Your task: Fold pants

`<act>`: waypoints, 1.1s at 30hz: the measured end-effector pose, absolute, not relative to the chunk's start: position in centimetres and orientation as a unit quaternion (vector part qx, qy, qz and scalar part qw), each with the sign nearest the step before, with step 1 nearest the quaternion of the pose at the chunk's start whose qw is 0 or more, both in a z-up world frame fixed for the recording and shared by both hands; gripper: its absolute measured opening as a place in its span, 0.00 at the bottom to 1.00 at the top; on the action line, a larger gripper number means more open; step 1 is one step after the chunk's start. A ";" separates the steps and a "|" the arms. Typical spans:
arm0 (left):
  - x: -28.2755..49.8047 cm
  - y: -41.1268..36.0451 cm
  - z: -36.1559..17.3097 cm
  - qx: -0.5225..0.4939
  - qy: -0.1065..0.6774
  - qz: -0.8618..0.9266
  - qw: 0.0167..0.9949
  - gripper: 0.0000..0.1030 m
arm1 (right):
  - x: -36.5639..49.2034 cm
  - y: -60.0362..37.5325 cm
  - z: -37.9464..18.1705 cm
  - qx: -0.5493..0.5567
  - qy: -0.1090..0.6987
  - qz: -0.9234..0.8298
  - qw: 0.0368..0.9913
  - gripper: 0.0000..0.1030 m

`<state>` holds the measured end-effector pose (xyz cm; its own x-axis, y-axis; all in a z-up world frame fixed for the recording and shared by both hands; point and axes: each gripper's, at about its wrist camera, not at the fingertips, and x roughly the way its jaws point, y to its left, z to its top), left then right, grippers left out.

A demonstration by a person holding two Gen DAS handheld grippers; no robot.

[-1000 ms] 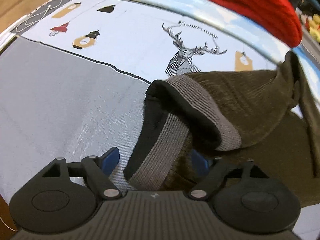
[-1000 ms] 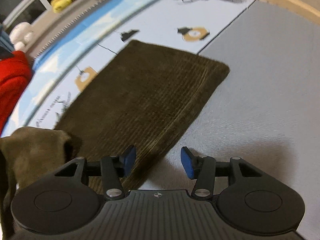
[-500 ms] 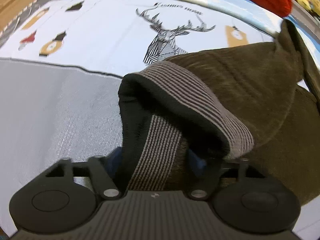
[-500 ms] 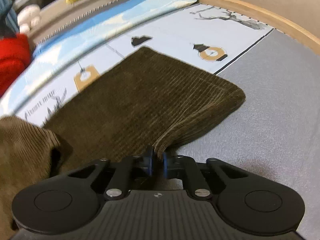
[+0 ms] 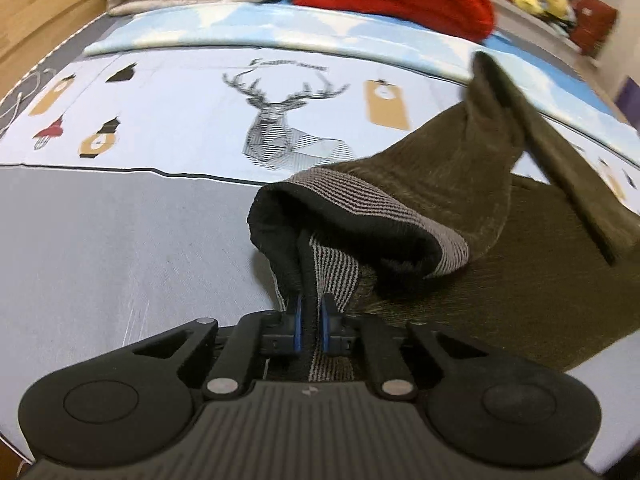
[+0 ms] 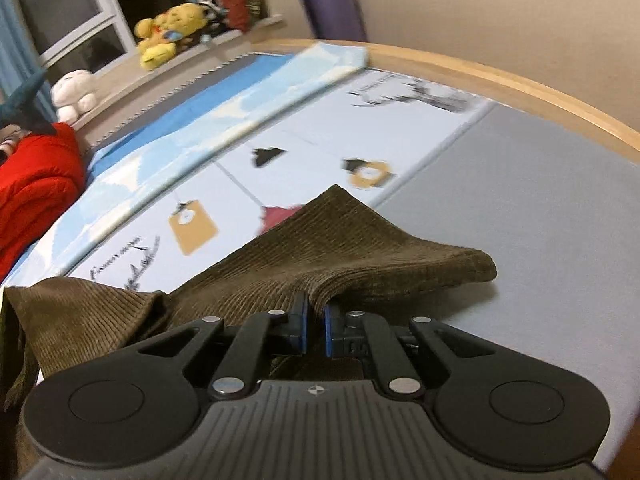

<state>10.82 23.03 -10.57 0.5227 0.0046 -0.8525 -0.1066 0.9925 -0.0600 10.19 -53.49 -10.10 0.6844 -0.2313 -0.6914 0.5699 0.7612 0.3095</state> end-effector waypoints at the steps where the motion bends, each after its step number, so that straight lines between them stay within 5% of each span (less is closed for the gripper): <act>1: 10.2 23.0 -10.3 -0.055 0.489 0.025 0.870 0.09 | 9.1 -54.1 -10.0 0.268 0.335 -0.232 0.873 0.07; 9: 7.7 23.8 -13.0 0.046 0.594 0.045 0.802 0.00 | 3.3 -58.9 -15.0 0.312 0.510 -0.227 0.769 0.08; 12: 8.1 25.3 -13.0 -0.013 0.596 0.036 0.802 0.02 | 2.7 -60.1 -15.9 0.336 0.512 -0.210 0.762 0.14; 15: 8.6 25.2 -12.0 -0.062 0.575 0.014 0.816 0.33 | 2.4 -61.3 -16.0 0.344 0.495 -0.236 0.762 0.39; 17: 9.0 24.2 -11.7 -0.059 0.567 0.000 0.822 0.56 | 2.4 -61.8 -16.4 0.351 0.489 -0.264 0.754 0.47; 20: 9.4 22.1 -12.2 -0.035 0.576 -0.019 0.816 0.73 | 3.0 -62.6 -17.5 0.365 0.489 -0.280 0.741 0.47; 22: 9.5 20.8 -13.0 -0.006 0.593 -0.027 0.805 0.76 | 3.1 -62.7 -18.2 0.352 0.497 -0.284 0.741 0.47; 23: 9.6 20.4 -13.7 0.012 0.603 -0.029 0.797 0.76 | 3.5 -62.1 -18.3 0.337 0.497 -0.288 0.746 0.45; 27: 9.8 18.9 -16.2 0.086 0.632 -0.031 0.769 0.76 | 3.8 -61.4 -17.5 0.307 0.481 -0.303 0.763 0.09; 33: 9.6 18.7 -15.9 0.102 0.626 -0.029 0.773 0.78 | 2.9 -62.3 -16.9 0.291 0.485 -0.318 0.761 0.07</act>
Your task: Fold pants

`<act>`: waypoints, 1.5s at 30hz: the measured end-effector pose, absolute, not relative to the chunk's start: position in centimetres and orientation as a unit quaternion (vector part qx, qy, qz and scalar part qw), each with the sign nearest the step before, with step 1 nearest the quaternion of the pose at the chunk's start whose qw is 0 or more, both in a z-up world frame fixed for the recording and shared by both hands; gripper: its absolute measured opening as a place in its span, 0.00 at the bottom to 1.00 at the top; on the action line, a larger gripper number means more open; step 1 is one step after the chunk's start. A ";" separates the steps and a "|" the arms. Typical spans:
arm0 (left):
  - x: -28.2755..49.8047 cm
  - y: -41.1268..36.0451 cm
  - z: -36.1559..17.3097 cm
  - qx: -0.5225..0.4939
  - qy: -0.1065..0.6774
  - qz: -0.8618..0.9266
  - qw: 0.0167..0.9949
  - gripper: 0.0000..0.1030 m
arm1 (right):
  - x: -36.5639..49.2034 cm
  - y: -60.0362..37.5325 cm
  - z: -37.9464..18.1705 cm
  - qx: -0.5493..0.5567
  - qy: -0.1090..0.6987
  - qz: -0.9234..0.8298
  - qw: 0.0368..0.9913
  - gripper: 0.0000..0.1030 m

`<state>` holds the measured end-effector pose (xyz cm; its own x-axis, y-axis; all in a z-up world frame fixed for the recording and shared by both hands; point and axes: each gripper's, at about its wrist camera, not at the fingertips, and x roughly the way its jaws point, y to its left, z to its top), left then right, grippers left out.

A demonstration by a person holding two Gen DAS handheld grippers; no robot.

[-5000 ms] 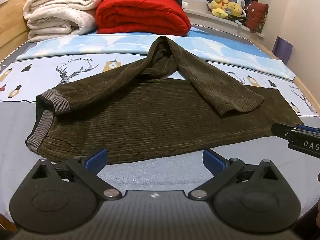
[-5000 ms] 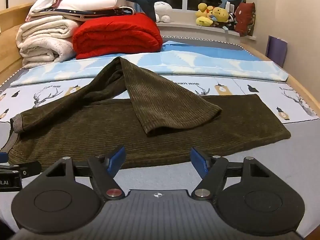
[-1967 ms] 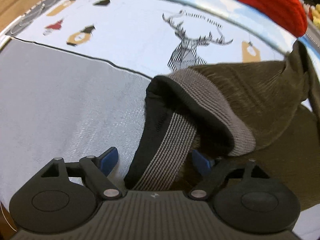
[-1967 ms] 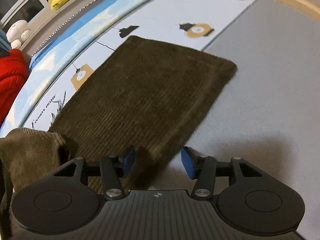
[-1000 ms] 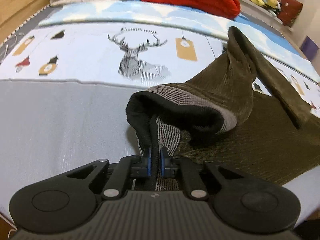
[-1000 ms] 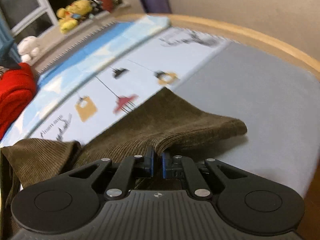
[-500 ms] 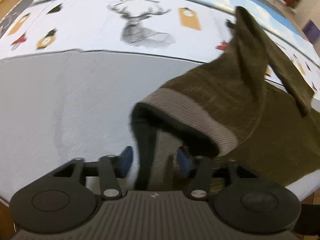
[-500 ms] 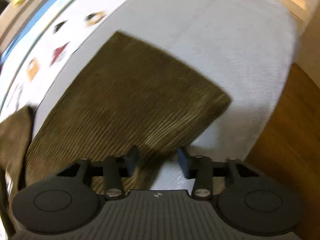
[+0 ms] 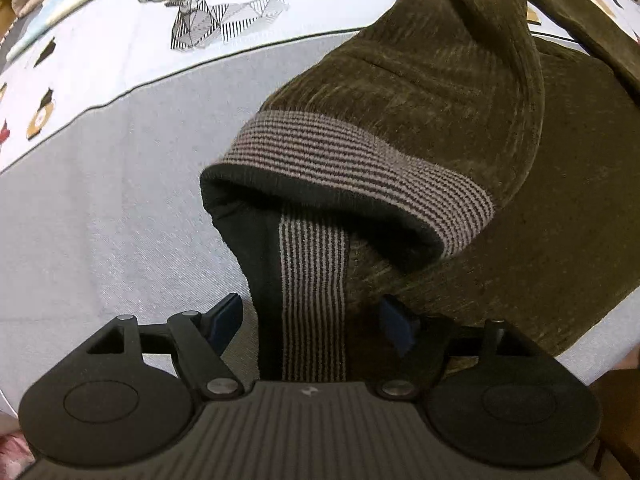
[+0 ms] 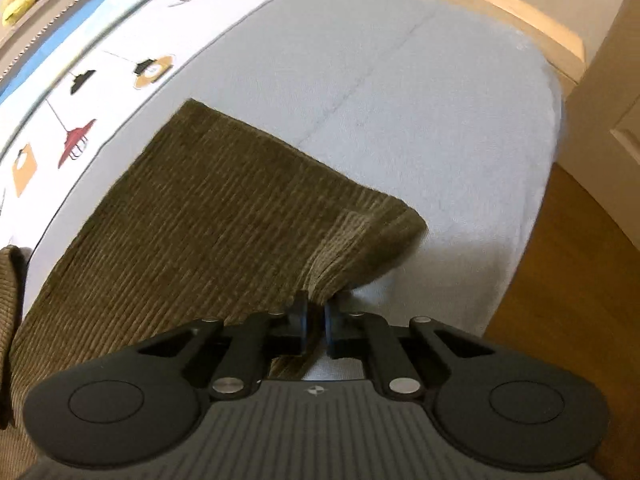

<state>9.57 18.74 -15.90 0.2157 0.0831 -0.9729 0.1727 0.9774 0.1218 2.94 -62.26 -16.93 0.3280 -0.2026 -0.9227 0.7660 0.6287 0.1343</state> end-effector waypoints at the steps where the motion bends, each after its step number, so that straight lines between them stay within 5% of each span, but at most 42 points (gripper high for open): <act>1: 9.5 18.7 -15.7 0.106 0.621 -0.024 0.777 0.78 | 3.2 -62.0 -17.0 0.281 0.492 -0.316 0.761 0.07; 7: 9.4 20.5 -11.2 0.087 0.526 0.059 0.844 0.73 | 3.2 -61.3 -14.2 0.258 0.445 -0.365 0.776 0.23; 9: 9.3 21.0 -9.7 0.066 0.491 0.077 0.865 0.63 | 2.6 -61.2 -12.6 0.241 0.412 -0.377 0.794 0.27; 11: 9.4 21.1 -8.6 0.042 0.469 0.077 0.879 0.40 | 2.9 -60.5 -11.4 0.218 0.384 -0.381 0.812 0.27; 14: 9.6 20.0 -7.2 0.030 0.441 0.063 0.895 0.19 | 3.8 -59.2 -10.1 0.197 0.357 -0.360 0.839 0.27; 24: 13.5 11.6 -6.6 0.056 0.439 -0.038 0.896 0.20 | 10.3 -50.5 -6.3 0.172 0.318 -0.177 0.916 0.27; 27: 14.4 9.0 -8.2 0.081 0.472 -0.072 0.875 0.29 | 13.3 -46.2 -6.3 0.143 0.353 -0.079 0.921 0.30; 30: 14.8 6.5 -10.1 0.115 0.502 -0.099 0.851 0.51 | 16.1 -41.3 -7.9 0.120 0.409 0.008 0.904 0.51; 32: 15.1 4.9 -11.5 0.147 0.517 -0.111 0.836 0.68 | 17.4 -38.2 -9.4 0.111 0.450 0.048 0.885 0.53; 36: 15.3 3.1 -14.1 0.202 0.535 -0.121 0.811 0.72 | 19.3 -32.1 -11.8 0.046 0.499 0.089 0.861 0.53; 39: 15.7 2.9 -15.9 0.244 0.542 -0.117 0.796 0.72 | 19.4 -27.1 -12.9 -0.120 0.472 0.108 0.867 0.53; 42: 16.6 4.0 -16.7 0.285 0.535 -0.082 0.791 0.52 | 18.2 -23.0 -14.7 -0.297 0.420 0.140 0.846 0.53; 44: 18.0 6.1 -16.0 0.264 0.531 -0.031 0.805 0.21 | 17.9 -21.7 -16.5 -0.362 0.423 0.158 0.816 0.50; 45: 18.7 7.3 -15.5 0.248 0.524 0.007 0.815 0.16 | 17.9 -21.6 -17.2 -0.380 0.427 0.160 0.805 0.42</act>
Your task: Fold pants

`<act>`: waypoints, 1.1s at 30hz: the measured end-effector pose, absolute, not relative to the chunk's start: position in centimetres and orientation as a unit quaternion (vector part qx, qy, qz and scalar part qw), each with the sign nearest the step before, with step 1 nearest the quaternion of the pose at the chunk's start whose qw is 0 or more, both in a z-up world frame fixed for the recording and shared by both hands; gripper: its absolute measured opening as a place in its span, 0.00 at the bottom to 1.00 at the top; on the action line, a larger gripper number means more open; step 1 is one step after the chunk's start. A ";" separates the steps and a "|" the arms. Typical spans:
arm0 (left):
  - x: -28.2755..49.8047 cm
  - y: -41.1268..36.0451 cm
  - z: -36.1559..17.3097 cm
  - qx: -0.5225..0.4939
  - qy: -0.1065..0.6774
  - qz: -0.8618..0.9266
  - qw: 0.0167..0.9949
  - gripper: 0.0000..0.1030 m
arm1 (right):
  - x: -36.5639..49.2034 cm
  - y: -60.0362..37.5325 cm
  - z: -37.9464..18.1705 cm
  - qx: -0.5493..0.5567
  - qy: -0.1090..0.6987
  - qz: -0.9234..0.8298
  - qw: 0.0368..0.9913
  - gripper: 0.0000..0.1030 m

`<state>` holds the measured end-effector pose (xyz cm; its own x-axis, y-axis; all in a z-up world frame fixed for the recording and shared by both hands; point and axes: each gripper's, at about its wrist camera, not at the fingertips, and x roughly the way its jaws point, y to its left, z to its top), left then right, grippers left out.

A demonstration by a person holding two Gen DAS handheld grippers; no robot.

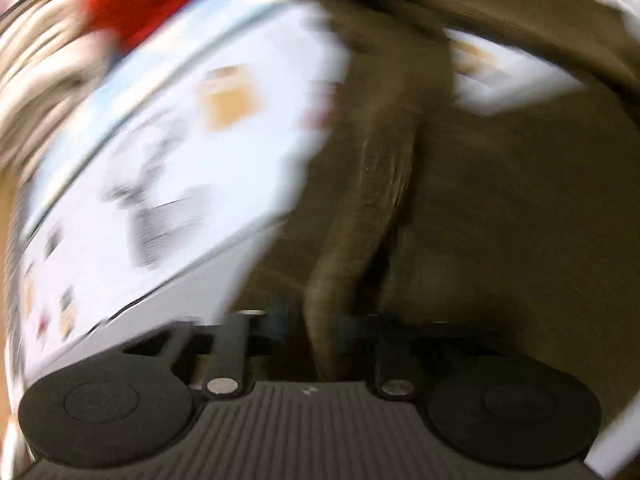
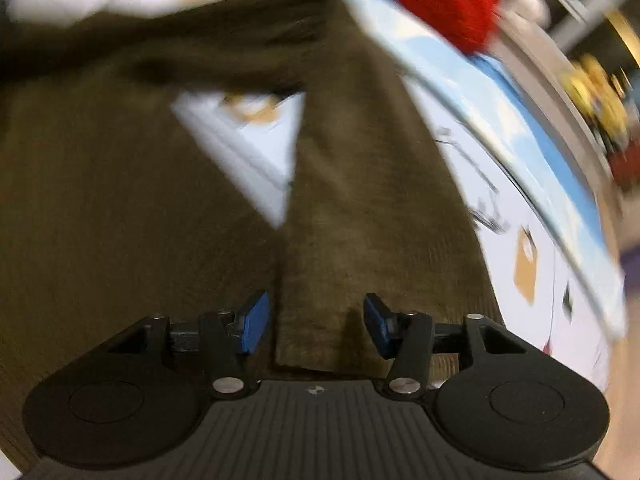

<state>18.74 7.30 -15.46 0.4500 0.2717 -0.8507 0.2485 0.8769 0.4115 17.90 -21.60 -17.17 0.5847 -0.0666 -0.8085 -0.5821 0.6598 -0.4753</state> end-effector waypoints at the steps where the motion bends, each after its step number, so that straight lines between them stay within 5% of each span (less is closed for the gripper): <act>1: 19.5 8.8 -14.6 0.237 0.507 0.058 0.827 0.15 | 18.0 -21.7 -17.4 -0.386 0.423 0.161 0.804 0.36; 3: 20.4 11.0 -13.1 0.222 0.471 0.124 0.845 0.15 | 18.7 -22.6 -16.7 -0.361 0.428 0.149 0.815 0.12; 8: 21.5 14.8 -12.0 0.140 0.448 0.171 0.866 0.14 | 19.1 -28.1 -9.7 -0.241 0.376 0.061 0.893 0.11; 14: 22.2 14.7 -12.8 0.167 0.427 0.179 0.870 0.14 | 14.6 -37.5 2.4 -0.166 0.255 -0.069 0.950 0.10; 20: 22.6 13.6 -13.2 0.181 0.410 0.180 0.876 0.14 | 11.6 -47.2 10.6 -0.087 0.237 -0.149 0.956 0.10; 33: 28.4 12.4 -17.8 0.184 0.397 0.223 0.871 0.14 | 22.3 -51.2 4.2 -0.042 0.301 -0.180 0.935 0.10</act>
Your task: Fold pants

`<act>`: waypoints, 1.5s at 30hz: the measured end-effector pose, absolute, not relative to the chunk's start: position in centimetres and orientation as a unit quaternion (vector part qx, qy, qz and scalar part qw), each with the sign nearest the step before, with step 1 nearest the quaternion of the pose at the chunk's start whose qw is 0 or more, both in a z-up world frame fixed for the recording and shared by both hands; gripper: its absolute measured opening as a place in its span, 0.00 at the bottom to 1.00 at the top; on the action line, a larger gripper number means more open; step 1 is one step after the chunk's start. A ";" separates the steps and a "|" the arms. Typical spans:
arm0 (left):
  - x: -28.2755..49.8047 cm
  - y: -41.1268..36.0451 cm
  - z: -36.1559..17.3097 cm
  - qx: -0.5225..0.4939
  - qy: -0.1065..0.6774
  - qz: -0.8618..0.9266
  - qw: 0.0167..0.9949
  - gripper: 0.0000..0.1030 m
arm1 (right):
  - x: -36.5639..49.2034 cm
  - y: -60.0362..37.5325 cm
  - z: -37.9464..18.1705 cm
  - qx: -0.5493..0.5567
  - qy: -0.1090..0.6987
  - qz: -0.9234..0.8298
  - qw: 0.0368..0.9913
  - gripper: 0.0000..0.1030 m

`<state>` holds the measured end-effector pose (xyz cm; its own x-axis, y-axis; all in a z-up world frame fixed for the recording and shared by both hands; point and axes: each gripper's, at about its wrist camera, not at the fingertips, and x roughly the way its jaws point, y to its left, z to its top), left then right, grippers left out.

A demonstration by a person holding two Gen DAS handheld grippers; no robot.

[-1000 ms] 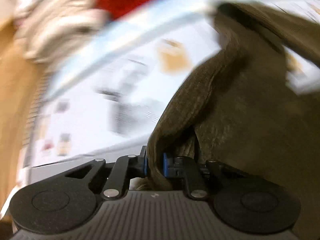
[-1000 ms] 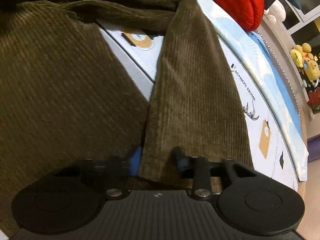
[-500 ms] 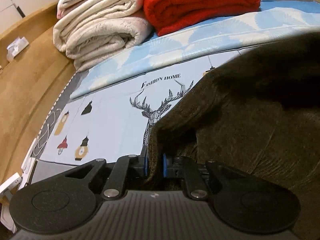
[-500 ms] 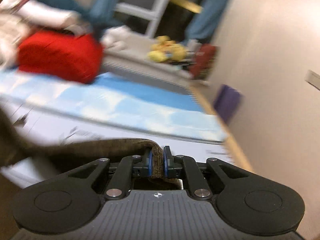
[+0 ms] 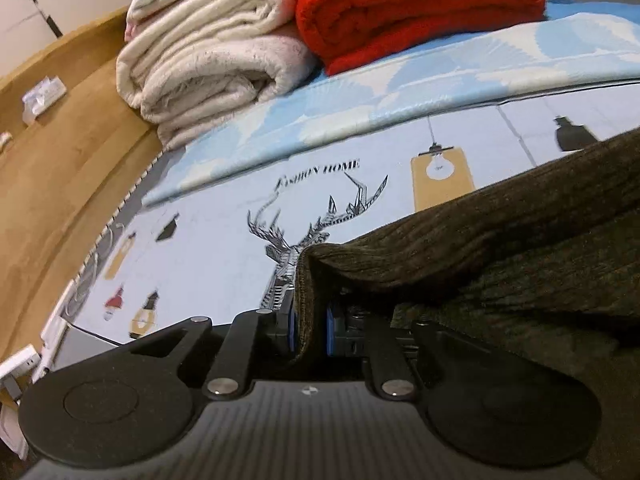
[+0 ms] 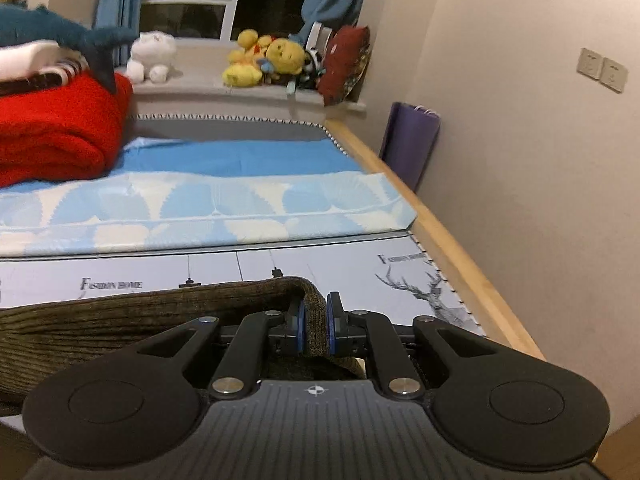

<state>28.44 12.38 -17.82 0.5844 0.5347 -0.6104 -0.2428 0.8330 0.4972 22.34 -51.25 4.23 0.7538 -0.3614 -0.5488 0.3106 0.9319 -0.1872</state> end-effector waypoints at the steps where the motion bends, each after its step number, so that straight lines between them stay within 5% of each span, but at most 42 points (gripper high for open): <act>1: 29.0 12.5 -18.3 0.181 0.403 0.224 0.869 0.14 | 23.9 -51.0 3.6 -0.043 0.303 -0.183 0.934 0.10; 7: 32.0 15.1 -19.8 0.126 0.450 0.207 0.859 0.19 | 33.4 -50.2 -0.1 -0.025 0.306 -0.201 0.930 0.13; 9: 33.1 16.1 -19.3 0.094 0.478 0.201 0.850 0.20 | 35.3 -50.1 -1.2 0.001 0.298 -0.231 0.926 0.37; 10: 33.5 16.4 -18.9 0.079 0.492 0.196 0.845 0.25 | 35.4 -50.2 -1.5 0.025 0.292 -0.245 0.924 0.42; 11: 34.0 16.6 -18.2 0.060 0.507 0.183 0.840 0.45 | 35.0 -50.4 -1.9 0.062 0.284 -0.249 0.924 0.44; 13: 34.1 16.6 -16.3 0.041 0.506 0.178 0.843 0.68 | 33.6 -50.8 -3.5 0.134 0.272 -0.235 0.923 0.47; 16: 33.9 15.5 -13.4 0.049 0.477 0.192 0.856 0.74 | 31.3 -51.1 -7.6 0.179 0.281 -0.233 0.914 0.49; 19: 33.2 13.3 -11.6 -0.004 0.453 0.119 0.884 0.70 | 31.2 -53.0 -12.6 0.231 0.340 -0.244 0.878 0.49; 23: 32.3 8.3 -11.6 -0.036 0.464 -0.038 0.884 0.44 | 31.2 -55.5 -16.2 0.313 0.347 -0.260 0.845 0.49; 26: 31.4 3.8 -12.8 -0.019 0.497 -0.164 0.852 0.45 | 31.8 -56.4 -18.0 0.340 0.350 -0.245 0.838 0.49; 29: 30.1 0.0 -15.0 0.055 0.517 -0.233 0.822 0.58 | 32.4 -57.1 -18.4 0.349 0.326 -0.237 0.846 0.50; 33: 29.3 -2.5 -18.0 0.148 0.524 -0.227 0.807 0.52 | 33.2 -57.5 -18.8 0.352 0.309 -0.236 0.852 0.49; 34: 29.3 -2.7 -18.2 0.158 0.522 -0.222 0.808 0.36 | 33.4 -57.5 -18.9 0.345 0.308 -0.238 0.854 0.45; 35: 29.6 -2.7 -18.3 0.157 0.524 -0.214 0.809 0.20 | 33.6 -57.6 -18.9 0.339 0.312 -0.239 0.855 0.20; 36: 30.0 -2.2 -18.0 0.145 0.529 -0.208 0.810 0.17 | 33.6 -57.9 -18.9 0.344 0.314 -0.236 0.853 0.06; 42: 30.5 -1.5 -16.3 0.112 0.509 -0.218 0.825 0.12 | 31.1 -57.7 -11.1 0.323 0.232 -0.233 0.887 0.05; 45: 29.8 -2.3 -16.0 0.111 0.502 -0.269 0.814 0.11 | 27.8 -59.7 -11.6 0.319 0.269 -0.340 0.843 0.05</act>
